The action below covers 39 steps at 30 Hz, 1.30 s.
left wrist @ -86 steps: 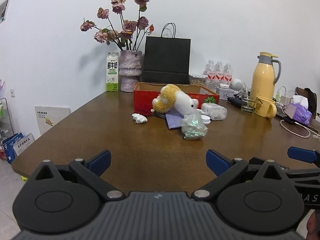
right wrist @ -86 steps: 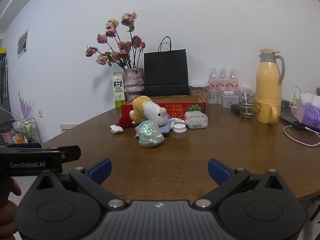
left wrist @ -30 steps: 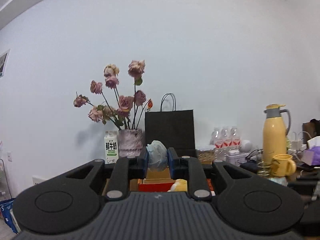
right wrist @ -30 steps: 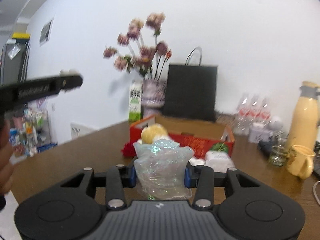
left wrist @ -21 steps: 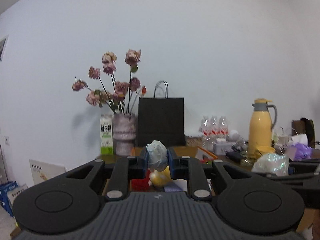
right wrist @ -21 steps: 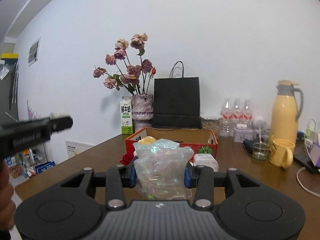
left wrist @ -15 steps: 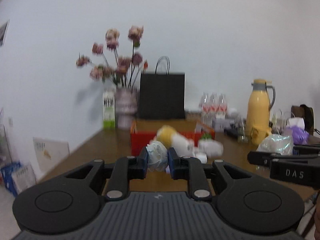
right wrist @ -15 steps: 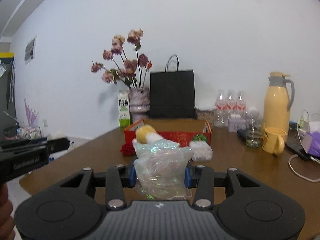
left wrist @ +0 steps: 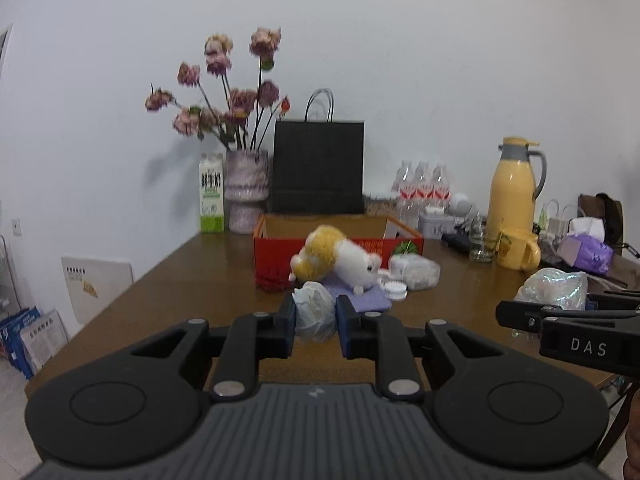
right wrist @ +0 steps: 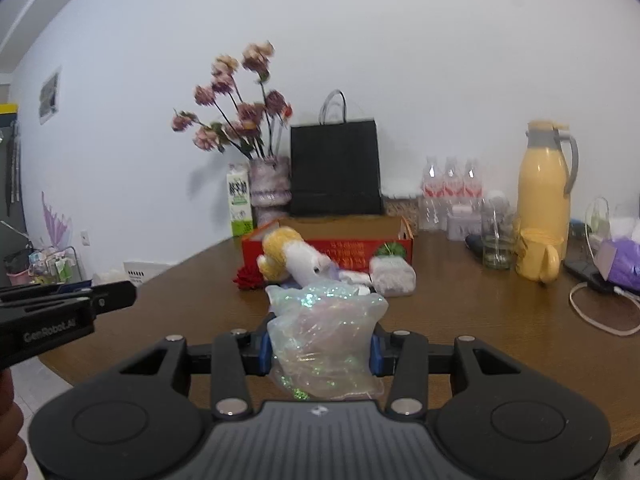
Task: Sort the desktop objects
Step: 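Carry tissue and bag into the cardboard box and open both tools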
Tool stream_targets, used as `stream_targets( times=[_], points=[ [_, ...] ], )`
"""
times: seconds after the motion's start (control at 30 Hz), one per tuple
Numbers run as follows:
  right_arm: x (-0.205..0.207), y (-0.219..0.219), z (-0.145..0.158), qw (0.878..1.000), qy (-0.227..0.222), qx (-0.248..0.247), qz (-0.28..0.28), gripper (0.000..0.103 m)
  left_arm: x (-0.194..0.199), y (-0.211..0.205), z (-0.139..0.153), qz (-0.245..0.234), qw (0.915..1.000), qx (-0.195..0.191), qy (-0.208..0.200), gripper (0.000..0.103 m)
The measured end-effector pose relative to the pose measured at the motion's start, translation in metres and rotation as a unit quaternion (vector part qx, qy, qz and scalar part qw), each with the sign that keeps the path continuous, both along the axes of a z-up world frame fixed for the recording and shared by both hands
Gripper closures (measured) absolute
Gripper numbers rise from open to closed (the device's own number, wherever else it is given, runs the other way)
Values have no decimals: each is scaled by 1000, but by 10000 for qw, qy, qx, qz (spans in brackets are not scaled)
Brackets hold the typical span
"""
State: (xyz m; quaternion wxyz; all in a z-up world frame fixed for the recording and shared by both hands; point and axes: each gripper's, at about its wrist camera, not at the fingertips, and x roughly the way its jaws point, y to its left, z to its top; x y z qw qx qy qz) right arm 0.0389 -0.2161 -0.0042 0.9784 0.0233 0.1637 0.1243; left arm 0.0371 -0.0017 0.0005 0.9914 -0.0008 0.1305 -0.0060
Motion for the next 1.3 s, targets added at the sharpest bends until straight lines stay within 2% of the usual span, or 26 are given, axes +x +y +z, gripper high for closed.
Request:
stream_targets(
  times=[0.13,0.3,0.47,0.53,0.63,0.67,0.73,0.8,0.87,0.9,0.97,1.07,1.2,1.23,1.27,1.3],
  points=[
    [26,-5,-7,9996,257,27,-128,61,24,6,-4,79,9997,-72,197,82],
    [74,-9,7,9998,71,-91,-151,61,75,23,17,188,9998,-63,-88,82],
    [151,-13,43,9995,-318,-11,-57,61,170,44,53,193,9996,-131,-148,82],
    [191,-10,61,9987,-503,-71,-66,61,218,50,66,32,9998,-188,-26,82],
    [258,-2,87,9988,-482,-52,15,61,295,58,81,-103,9985,-434,310,82],
    [286,3,94,9994,-312,-37,123,61,320,57,83,-199,9981,-361,450,82],
    [342,10,100,9995,74,161,267,61,374,54,85,-92,9971,-194,727,82],
    [401,18,98,9978,481,206,402,61,425,49,80,-140,9938,-81,1098,82],
    [455,29,84,9959,840,106,316,61,472,43,65,-241,9881,61,1521,82],
    [485,36,72,9932,1143,5,228,61,494,40,55,-236,9848,248,1701,81],
    [532,50,48,9868,1609,-157,57,61,526,38,32,-30,9779,471,2038,81],
    [572,73,23,9790,1999,-293,266,61,560,44,4,131,9684,430,2453,81],
    [603,90,-1,9762,2089,156,571,58,589,54,-15,393,9577,99,2848,74],
    [611,91,-10,9733,2195,303,601,54,594,57,-17,360,9536,-34,2989,65],
    [617,94,-16,9684,2382,392,621,50,597,58,-16,320,9540,-135,2979,55],
    [626,93,-23,9591,2690,588,659,47,594,59,-14,393,9552,-149,2930,51]
  ],
)
